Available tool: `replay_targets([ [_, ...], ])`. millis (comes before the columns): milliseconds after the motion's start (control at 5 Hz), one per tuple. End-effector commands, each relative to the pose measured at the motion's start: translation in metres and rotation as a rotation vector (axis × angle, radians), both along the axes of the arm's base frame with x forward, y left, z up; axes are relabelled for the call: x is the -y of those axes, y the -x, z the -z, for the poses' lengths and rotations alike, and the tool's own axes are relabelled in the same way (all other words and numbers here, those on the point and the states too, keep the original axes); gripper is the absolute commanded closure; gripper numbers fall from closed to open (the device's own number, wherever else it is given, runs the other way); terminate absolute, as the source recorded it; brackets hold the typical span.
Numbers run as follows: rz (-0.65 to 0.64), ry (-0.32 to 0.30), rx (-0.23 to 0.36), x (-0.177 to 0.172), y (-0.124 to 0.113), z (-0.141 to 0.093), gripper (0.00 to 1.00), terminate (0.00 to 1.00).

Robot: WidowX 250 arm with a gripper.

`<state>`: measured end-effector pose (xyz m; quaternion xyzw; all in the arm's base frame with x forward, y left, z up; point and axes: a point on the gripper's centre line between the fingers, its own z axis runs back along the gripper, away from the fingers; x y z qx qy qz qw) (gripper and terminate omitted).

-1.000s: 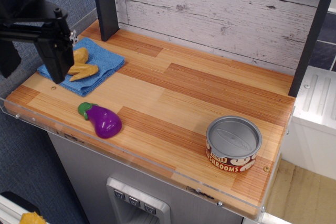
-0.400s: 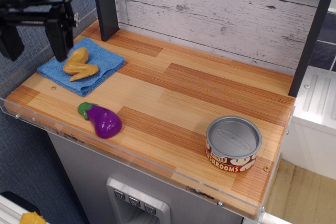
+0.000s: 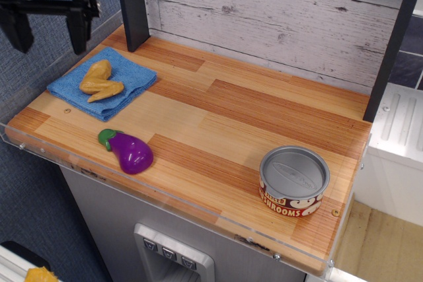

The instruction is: Put the chicken behind the left side of can

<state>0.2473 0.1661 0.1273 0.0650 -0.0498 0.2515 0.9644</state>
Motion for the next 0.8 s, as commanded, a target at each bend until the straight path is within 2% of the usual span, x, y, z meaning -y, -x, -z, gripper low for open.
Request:
replay_targets([
  [0,-0.001,-0.041,0.137,-0.038,-0.036,0.008,0.00,0.00],
  [400,0.084,-0.080,0.154,-0.041,-0.060,0.030,0.00,0.00],
  [600,0.123,-0.080,0.140,-0.044,-0.074,0.041,0.00,0.00],
])
